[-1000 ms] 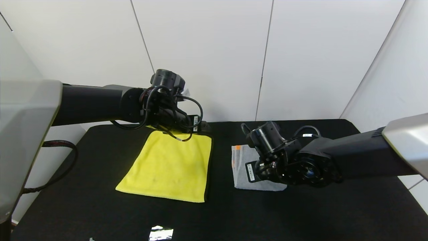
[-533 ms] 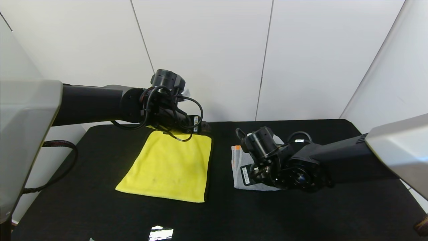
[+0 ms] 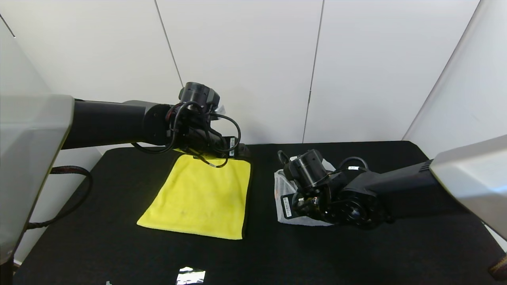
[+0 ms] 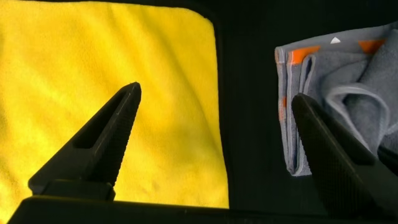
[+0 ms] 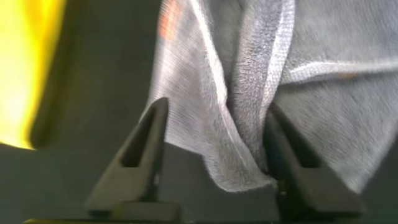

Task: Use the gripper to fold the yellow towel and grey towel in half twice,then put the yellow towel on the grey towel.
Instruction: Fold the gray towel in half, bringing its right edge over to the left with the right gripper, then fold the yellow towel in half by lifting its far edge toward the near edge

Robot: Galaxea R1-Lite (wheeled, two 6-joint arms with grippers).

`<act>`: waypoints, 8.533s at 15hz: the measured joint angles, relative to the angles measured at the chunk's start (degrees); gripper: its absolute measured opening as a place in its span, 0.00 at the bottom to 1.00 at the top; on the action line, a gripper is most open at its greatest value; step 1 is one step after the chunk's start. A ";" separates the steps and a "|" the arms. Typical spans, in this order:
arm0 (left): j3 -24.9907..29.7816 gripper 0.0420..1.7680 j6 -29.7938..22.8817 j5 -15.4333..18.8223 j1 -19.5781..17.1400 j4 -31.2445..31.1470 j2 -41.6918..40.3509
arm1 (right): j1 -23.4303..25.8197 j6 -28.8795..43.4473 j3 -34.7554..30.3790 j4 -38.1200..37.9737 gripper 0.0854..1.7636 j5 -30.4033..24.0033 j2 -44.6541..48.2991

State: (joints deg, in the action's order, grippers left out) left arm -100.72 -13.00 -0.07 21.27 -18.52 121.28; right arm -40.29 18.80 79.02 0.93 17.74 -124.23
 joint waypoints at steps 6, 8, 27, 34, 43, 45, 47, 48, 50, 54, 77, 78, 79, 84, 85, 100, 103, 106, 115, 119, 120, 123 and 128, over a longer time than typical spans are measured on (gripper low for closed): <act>0.02 0.97 0.09 0.00 0.00 -0.04 0.00 | -0.72 1.80 -0.60 2.68 0.79 -2.91 1.69; 0.02 0.97 0.09 0.00 0.00 0.00 0.00 | -0.91 2.02 -0.91 3.25 0.83 -4.88 2.71; -0.18 0.97 0.09 0.00 0.06 0.00 0.07 | 6.28 1.84 -2.62 -7.84 0.96 8.48 7.51; -0.18 0.97 0.16 0.00 0.15 -0.04 0.02 | 7.17 4.33 -3.22 -10.40 0.96 8.59 8.66; -0.18 0.97 0.20 0.00 0.17 0.07 0.02 | 7.69 4.33 -0.77 -9.24 0.96 8.37 4.11; -0.18 0.97 0.17 0.00 0.17 0.05 0.02 | 8.05 4.35 0.44 -8.56 0.96 7.74 2.93; -0.18 0.97 0.13 0.00 0.17 0.05 -0.01 | 8.52 4.19 1.38 -6.36 0.96 7.25 1.74; -0.18 0.97 0.11 0.00 0.17 0.00 -0.11 | 8.68 4.06 1.62 -5.28 0.96 7.28 1.30; -0.11 0.97 0.11 -0.02 0.20 -0.01 -0.22 | 8.68 3.62 1.82 -2.23 0.96 7.36 0.78; -0.02 0.97 0.11 0.00 0.17 -0.04 -0.34 | 8.27 1.18 1.63 9.34 0.96 5.58 -0.57; 3.45 0.97 7.42 0.15 -2.62 -0.41 -6.01 | 3.91 -4.73 -1.12 11.45 0.97 -3.40 5.94; 4.99 0.97 8.77 0.15 -2.76 -0.26 -7.39 | 3.52 -5.39 -1.43 11.47 0.97 -3.46 6.73; 6.67 0.97 10.02 0.17 -2.80 -0.20 -8.74 | 3.24 -6.18 -1.77 11.50 0.97 -3.68 7.45; 15.12 0.97 14.45 0.10 -4.11 0.13 -15.19 | 2.21 -9.03 -3.86 11.41 0.97 -6.22 11.09; 16.82 0.97 14.91 0.12 -4.49 0.16 -16.16 | 1.77 -9.44 -4.61 11.43 0.97 -6.44 11.73; 36.63 0.97 43.29 14.79 -20.76 0.07 -28.56 | -5.71 -18.62 -8.33 9.87 0.97 -11.69 12.54; 37.68 0.97 49.53 18.21 -23.42 -0.88 -27.95 | -7.50 -18.80 -5.86 7.45 0.97 -11.69 10.29; 39.28 0.97 54.24 18.43 -24.99 -1.02 -27.08 | -9.65 -18.72 -2.67 6.10 0.97 -11.34 7.64; 41.51 0.97 60.51 18.16 -29.48 -1.02 -20.65 | -12.93 -18.22 5.55 3.32 0.97 -9.78 -2.32; 41.18 0.97 61.68 16.82 -30.11 -0.96 -16.90 | -13.40 -17.32 7.50 2.82 0.97 -9.48 -5.60; 41.02 0.97 61.95 16.13 -30.22 -0.91 -16.06 | -13.51 -17.30 8.11 2.79 0.97 -8.85 -6.41; 39.18 0.97 62.50 13.29 -30.22 -0.96 -13.52 | -13.51 -16.62 11.06 2.60 0.97 -6.79 -9.09; 36.52 0.97 62.59 12.98 -29.73 -3.01 -10.84 | -13.57 -13.36 16.74 -1.74 0.97 -6.24 -12.78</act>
State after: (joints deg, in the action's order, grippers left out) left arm -64.20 49.59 12.91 -8.46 -21.53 110.45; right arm -53.86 5.44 95.76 -0.82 11.50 -137.01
